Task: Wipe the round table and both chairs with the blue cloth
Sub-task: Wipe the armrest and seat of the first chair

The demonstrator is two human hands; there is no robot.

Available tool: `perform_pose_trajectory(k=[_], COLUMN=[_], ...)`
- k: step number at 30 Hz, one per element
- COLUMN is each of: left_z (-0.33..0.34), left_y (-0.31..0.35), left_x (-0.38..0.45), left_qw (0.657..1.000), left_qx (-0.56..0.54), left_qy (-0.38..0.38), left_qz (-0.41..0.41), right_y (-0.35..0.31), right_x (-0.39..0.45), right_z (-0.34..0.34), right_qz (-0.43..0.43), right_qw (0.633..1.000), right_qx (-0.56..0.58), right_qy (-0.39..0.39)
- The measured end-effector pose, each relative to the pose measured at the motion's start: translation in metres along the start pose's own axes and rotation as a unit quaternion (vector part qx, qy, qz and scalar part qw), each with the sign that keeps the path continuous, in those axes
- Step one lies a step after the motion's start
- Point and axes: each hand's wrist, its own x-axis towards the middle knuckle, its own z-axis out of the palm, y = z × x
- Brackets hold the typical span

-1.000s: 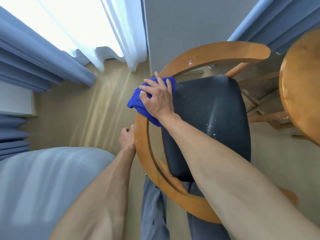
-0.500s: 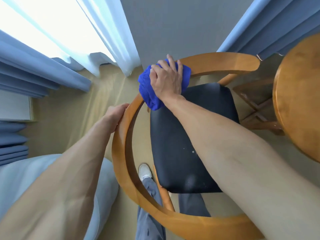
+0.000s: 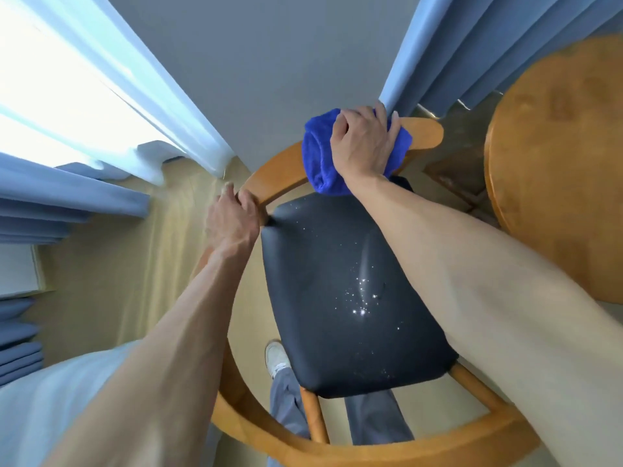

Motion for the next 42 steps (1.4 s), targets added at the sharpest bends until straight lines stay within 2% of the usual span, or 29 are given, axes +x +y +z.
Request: perform_pose_trajectory(k=[4,8,13,17,19,21,22,24,26,29,30,31,34,36,38,40,42], left_z=[0.033,0.049,0.054,0.061,0.065,0.069,0.072,0.077,0.082,0.085,0.086,0.087,0.094,0.098,0.102,0.111,0.13], left_y=[0.052,0.089,0.104,0.112,0.117,0.119,0.12,0.122,0.124,0.12,0.117,0.113,0.1,0.094,0.088,0.076,0.051], left_x=[-0.01,-0.012,-0.011,-0.011,-0.012,-0.011,-0.01,-0.011,-0.011,-0.01,-0.01,-0.01,-0.01,-0.01,-0.013,-0.024,-0.044], left_qw=[0.995,0.989,0.99,0.991,0.991,0.991,0.99,0.988,0.986,0.984,0.983,0.981,0.972,0.97,0.957,0.932,0.918], left_qx=[0.037,0.034,0.023,0.025,0.023,0.022,0.023,0.036,0.044,0.041,0.041,0.044,0.06,0.045,0.007,-0.017,0.001], left_qy=[0.05,0.059,0.078,0.102,0.113,0.121,0.125,0.139,0.151,0.161,0.164,0.169,0.188,0.195,0.215,0.221,0.17], left_qz=[0.078,0.132,0.115,0.088,0.071,0.056,0.052,0.051,0.048,0.059,0.069,0.082,0.127,0.141,0.193,0.286,0.358], right_y=[0.014,0.017,0.027,0.057,0.078,0.102,0.117,0.145,0.153,0.146,0.141,0.136,0.124,0.119,0.118,0.117,0.113], right_x=[0.007,0.01,0.022,0.043,0.051,0.055,0.054,0.04,0.006,-0.035,-0.044,-0.05,-0.069,-0.083,-0.094,-0.098,-0.099], right_z=[-0.004,-0.007,-0.011,-0.024,-0.035,-0.046,-0.049,-0.035,-0.016,0.02,0.03,0.037,0.059,0.074,0.089,0.101,0.11], right_qz=[0.019,0.013,0.027,0.103,0.17,0.283,0.356,0.468,0.5,0.521,0.513,0.489,0.319,0.183,0.096,0.07,0.064], right_qw=[1.0,1.0,1.0,0.995,0.985,0.952,0.919,0.822,0.757,0.713,0.717,0.745,0.898,0.961,0.982,0.985,0.989], right_qx=[0.004,0.006,0.007,0.005,0.032,0.112,0.171,0.318,0.412,0.462,0.464,0.446,0.285,0.156,0.036,-0.023,-0.035], right_qy=[0.01,0.001,-0.002,-0.001,-0.003,-0.003,-0.016,-0.061,-0.089,-0.083,-0.083,-0.082,-0.098,-0.139,-0.161,-0.154,-0.132])
